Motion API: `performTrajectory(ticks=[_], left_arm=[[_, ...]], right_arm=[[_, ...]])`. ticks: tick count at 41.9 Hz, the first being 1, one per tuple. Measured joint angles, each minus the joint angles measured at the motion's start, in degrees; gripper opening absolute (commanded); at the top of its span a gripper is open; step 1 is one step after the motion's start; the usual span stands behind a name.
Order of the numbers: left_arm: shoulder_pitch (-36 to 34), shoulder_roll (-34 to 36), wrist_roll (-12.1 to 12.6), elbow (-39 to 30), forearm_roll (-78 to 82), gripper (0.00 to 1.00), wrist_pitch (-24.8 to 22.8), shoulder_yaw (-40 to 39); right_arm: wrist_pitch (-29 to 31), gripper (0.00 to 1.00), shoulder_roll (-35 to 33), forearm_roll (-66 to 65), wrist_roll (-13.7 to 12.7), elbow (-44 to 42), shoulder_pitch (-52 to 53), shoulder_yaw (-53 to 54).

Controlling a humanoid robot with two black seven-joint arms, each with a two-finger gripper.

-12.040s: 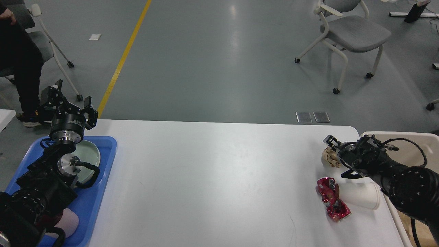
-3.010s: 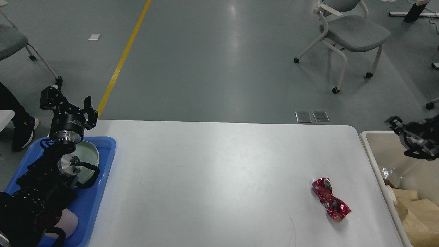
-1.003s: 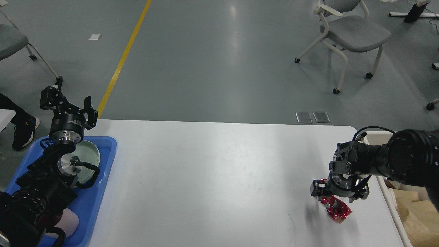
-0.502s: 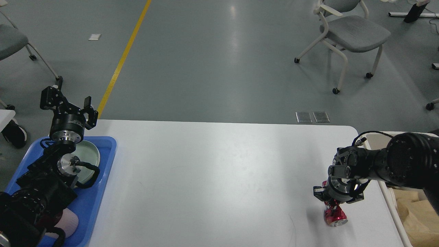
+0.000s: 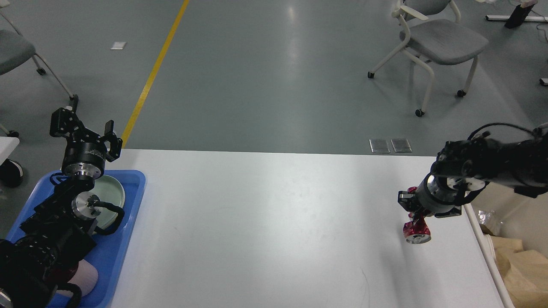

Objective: Tidy desktop
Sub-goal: 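Lift the red wrapper and drop it into the white bin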

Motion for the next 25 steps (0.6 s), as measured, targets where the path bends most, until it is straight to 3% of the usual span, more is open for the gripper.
performTrajectory(ticks=[14, 19, 25], left_arm=[[0.00, 0.00, 0.00, 0.00, 0.01, 0.97, 0.00, 0.00], [0.00, 0.00, 0.00, 0.01, 0.02, 0.97, 0.00, 0.00], [0.00, 0.00, 0.00, 0.02, 0.01, 0.97, 0.00, 0.00]], right_arm=[[8.21, 0.00, -13.37, -0.01, 0.03, 5.10, 25.08, -0.61], [10.51, 0.00, -15.49, 0.07, 0.03, 4.91, 28.53, -0.72], [8.46, 0.00, -17.51, 0.28, 0.06, 1.15, 26.53, -2.89]])
